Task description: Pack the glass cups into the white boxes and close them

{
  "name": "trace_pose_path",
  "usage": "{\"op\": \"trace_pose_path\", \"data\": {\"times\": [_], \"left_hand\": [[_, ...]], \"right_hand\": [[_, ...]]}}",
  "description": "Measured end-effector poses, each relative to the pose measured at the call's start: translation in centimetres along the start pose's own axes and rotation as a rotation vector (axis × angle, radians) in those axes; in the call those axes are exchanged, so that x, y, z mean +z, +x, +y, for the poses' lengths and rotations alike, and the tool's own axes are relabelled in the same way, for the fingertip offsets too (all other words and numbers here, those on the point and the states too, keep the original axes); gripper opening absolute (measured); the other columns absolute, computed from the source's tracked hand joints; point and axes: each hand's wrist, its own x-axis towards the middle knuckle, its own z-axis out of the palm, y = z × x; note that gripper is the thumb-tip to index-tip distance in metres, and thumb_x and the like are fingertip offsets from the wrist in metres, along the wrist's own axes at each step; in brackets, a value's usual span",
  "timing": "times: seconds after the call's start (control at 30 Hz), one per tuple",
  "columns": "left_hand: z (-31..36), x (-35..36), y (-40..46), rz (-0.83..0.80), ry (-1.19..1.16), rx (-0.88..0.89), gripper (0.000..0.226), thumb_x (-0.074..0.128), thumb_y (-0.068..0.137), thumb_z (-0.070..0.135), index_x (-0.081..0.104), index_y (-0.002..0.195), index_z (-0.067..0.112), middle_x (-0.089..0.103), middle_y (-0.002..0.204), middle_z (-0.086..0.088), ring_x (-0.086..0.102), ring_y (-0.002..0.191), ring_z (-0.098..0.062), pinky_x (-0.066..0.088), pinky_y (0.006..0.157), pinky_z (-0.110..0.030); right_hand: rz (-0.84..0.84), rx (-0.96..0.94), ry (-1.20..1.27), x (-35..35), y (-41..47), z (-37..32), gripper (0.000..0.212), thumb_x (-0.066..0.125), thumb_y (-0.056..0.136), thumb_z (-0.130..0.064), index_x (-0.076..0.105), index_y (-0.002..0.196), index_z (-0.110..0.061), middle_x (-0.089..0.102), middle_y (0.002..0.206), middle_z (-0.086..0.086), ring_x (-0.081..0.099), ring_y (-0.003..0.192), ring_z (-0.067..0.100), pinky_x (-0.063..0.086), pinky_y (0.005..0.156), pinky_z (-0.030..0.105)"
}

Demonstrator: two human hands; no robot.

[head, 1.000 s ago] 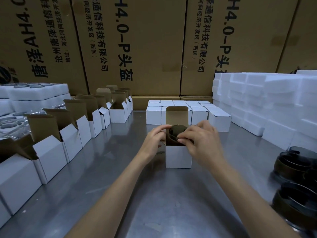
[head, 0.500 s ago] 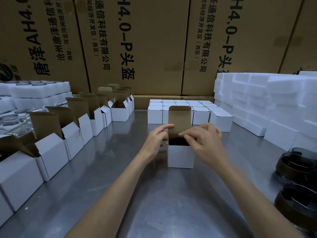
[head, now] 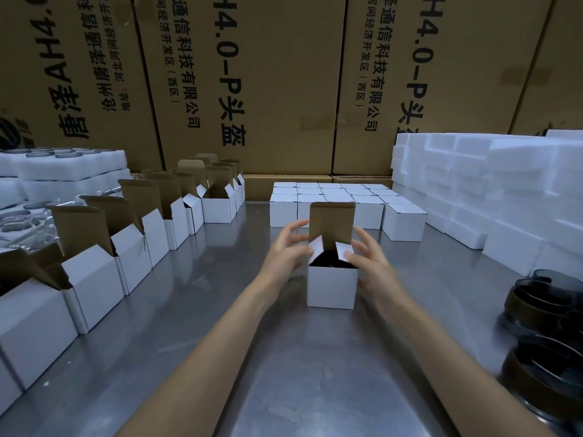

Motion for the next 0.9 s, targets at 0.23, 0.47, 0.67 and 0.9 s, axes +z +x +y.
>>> {"op": "trace_pose_path", "data": {"times": [0.23,0.47,0.67,0.9], "left_hand": [[-0.5,-0.3,0.0,-0.005,-0.021,-0.012,0.015,0.066,0.078,0.014,0.071,0.079,0.028,0.067,0.096,0.007,0.052,0.093,-0.022,0.041,0.09,-0.038],[0.0,-0.4,-0.5,-0.052,-0.126,-0.047,0.023,0.055,0.074,0.034,0.076,0.076,0.025,0.07,0.101,0.002,0.057,0.114,-0.027,0.033,0.111,-0.047],[-0.3,-0.3,-0.8,-0.127,-0.03,0.029,0.052,0.062,0.065,0.064,0.065,0.098,0.024,0.065,0.105,0.006,0.057,0.111,-0.019,0.041,0.101,-0.037],[-0.6,-0.5,-0.9,-0.062,0.029,0.106,0.039,0.078,0.067,0.05,0.068,0.095,0.025,0.067,0.085,0.023,0.063,0.082,0.005,0.05,0.08,-0.02]], "right_hand": [[0.019,-0.014,-0.01,0.0,-0.3,0.2,0.016,0.05,0.095,-0.016,0.055,0.097,-0.032,0.064,0.098,-0.016,0.06,0.077,-0.006,0.043,0.062,0.017],[0.016,-0.044,0.016,0.2,-1.1,0.2,0.019,0.041,0.099,-0.028,0.058,0.107,-0.026,0.063,0.106,-0.009,0.058,0.092,0.0,0.043,0.076,0.026],[-0.016,-0.082,0.013,0.4,-1.5,0.3,0.045,0.032,0.094,-0.051,0.055,0.119,-0.022,0.058,0.126,0.002,0.053,0.117,0.015,0.042,0.096,0.035],[0.005,-0.159,-0.01,0.4,-1.1,0.8,0.024,0.052,0.094,-0.033,0.053,0.114,-0.02,0.064,0.093,-0.009,0.064,0.076,-0.004,0.05,0.063,0.015]]}}
